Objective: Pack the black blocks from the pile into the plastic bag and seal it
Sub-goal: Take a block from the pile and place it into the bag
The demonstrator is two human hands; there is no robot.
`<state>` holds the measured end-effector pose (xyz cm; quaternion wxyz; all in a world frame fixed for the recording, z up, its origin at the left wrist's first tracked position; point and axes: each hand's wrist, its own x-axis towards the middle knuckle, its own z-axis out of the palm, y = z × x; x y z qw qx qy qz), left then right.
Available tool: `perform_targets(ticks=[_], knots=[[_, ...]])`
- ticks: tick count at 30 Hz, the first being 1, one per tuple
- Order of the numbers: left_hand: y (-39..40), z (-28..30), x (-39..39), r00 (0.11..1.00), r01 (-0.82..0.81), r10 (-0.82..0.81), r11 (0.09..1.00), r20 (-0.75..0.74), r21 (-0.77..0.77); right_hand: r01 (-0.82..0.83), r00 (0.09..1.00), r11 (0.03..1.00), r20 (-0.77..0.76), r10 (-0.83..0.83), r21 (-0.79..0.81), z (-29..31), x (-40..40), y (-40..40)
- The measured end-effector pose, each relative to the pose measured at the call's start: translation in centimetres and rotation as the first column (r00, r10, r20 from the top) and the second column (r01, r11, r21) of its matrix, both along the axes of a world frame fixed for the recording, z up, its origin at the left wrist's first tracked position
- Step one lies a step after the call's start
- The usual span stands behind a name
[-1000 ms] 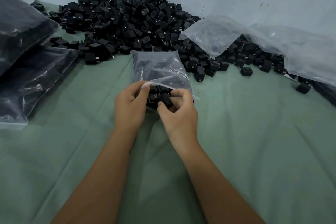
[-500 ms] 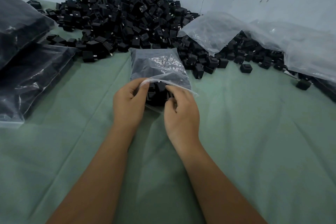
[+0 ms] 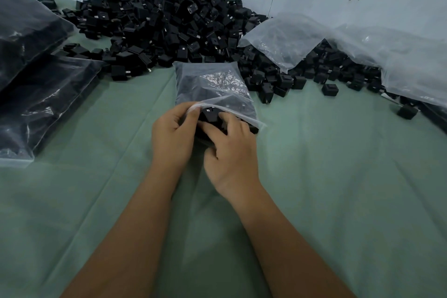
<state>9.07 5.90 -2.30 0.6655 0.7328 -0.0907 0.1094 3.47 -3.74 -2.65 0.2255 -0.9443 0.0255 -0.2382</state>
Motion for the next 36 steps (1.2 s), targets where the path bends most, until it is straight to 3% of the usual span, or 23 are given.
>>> perform_targets(ticks=[5, 9, 16, 21, 27, 36], knots=[[-0.02, -0.06, 0.05, 1.0, -0.002, 0.001, 1.0, 0.03, 0.008, -0.016, 0.998, 0.985, 0.061, 0.005, 0.169, 0.11, 0.3, -0.27], [0.01, -0.19, 0.21, 1.0, 0.001, -0.001, 1.0, 0.011, 0.017, 0.026, 1.0, 0.981, 0.011, -0.028, 0.193, -0.12, 0.52, -0.65], [0.08, -0.38, 0.18, 1.0, 0.011, -0.011, 1.0, 0.009, 0.008, 0.06, 0.975, 0.996, 0.21, -0.071, 0.062, 0.43, -0.42, 0.11], [0.12, -0.47, 0.3, 1.0, 0.001, -0.001, 1.0, -0.003, 0.008, 0.051, 0.997, 0.997, 0.062, -0.048, -0.053, 0.16, -0.1, 0.23], [0.11, -0.56, 0.33, 1.0, 0.01, -0.01, 1.0, 0.018, -0.012, 0.046, 0.998, 0.983, 0.032, -0.053, 0.18, 0.47, 0.06, -0.3], [0.04, -0.47, 0.35, 1.0, -0.001, 0.001, 1.0, -0.009, -0.014, 0.147, 0.981, 0.982, 0.109, -0.16, 0.121, 0.29, -0.16, -0.5]])
